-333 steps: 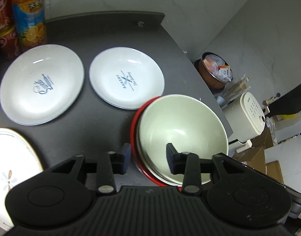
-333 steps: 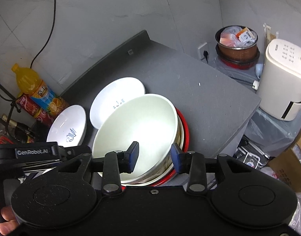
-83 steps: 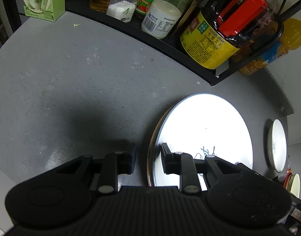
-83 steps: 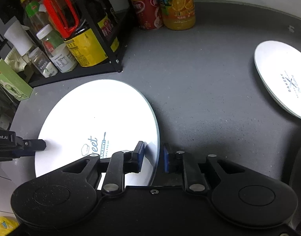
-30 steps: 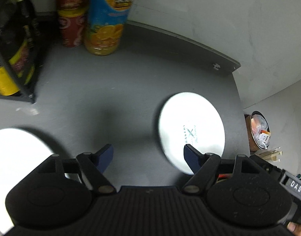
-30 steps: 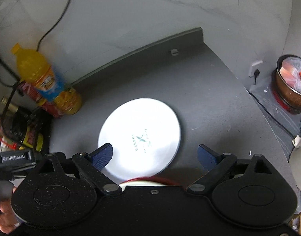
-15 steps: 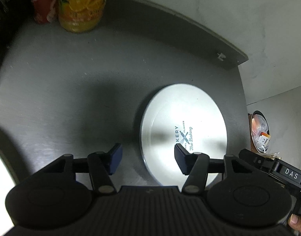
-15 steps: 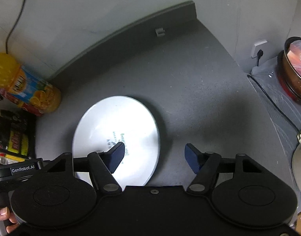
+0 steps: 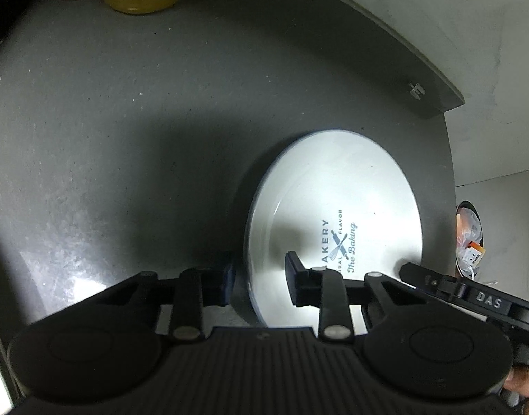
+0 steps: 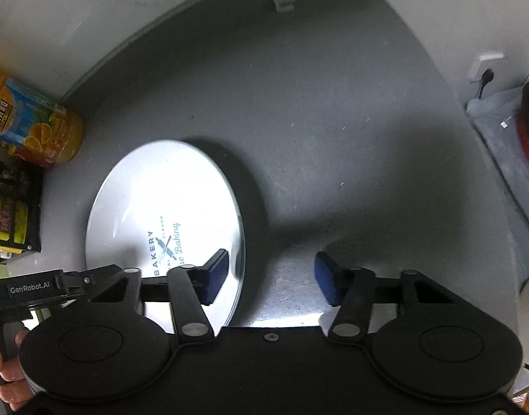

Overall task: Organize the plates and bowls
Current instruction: 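Close both grippers on the rim of the 'BAKERY' plate, then carry the 'BAKERY' plate with both grippers and lower it onto the plate stack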

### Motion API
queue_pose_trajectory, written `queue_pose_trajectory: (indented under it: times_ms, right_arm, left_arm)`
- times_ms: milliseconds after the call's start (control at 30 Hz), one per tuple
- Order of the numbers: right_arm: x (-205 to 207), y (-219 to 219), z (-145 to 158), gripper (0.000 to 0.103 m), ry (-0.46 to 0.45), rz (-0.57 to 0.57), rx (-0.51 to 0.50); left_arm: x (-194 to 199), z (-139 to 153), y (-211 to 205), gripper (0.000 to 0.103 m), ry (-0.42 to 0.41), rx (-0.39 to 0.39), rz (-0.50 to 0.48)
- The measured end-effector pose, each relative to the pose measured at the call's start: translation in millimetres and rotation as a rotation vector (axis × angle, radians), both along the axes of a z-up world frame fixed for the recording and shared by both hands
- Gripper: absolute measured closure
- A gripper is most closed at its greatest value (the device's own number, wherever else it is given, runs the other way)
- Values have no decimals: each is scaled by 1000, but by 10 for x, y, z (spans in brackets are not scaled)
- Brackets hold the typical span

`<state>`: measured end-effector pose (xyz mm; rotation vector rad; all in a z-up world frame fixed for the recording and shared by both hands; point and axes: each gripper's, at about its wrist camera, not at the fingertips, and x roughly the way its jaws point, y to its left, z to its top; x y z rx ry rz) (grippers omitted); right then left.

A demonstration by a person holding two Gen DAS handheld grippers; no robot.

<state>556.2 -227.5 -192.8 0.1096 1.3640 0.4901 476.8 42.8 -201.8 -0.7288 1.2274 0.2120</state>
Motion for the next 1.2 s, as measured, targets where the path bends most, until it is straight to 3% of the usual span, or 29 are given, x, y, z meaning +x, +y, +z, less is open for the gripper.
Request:
queue_pose_trajectory:
  times_ms: [167, 200, 233, 300, 467, 533, 833, 1200]
  right_arm:
    - [55, 76, -14, 58, -7, 33, 29]
    - [59, 94, -20, 64, -5, 39, 32]
    - [64, 102, -32, 71, 0, 45, 37]
    - [54, 150, -57, 77, 16, 62, 58]
    - [48, 174, -90, 82, 27, 62, 87]
    - [45, 171, -100, 89, 13, 71, 74]
    - [-92, 118, 158, 94, -86, 114, 105]
    - [-110, 52, 639, 94, -183, 69, 117]
  left_arm:
    - [-18, -15, 21, 86, 5, -9, 19]
    - [-17, -19, 22, 88, 6, -16, 19]
    - [-16, -29, 28, 89, 9, -25, 21]
    - [-22, -30, 40, 89, 7, -30, 33]
    - [-48, -35, 49, 90, -1, -33, 43]
    - [-49, -35, 47, 91, -2, -32, 42]
    - [-51, 102, 111, 91, -36, -24, 39]
    - [2, 577, 122, 91, -145, -22, -7]
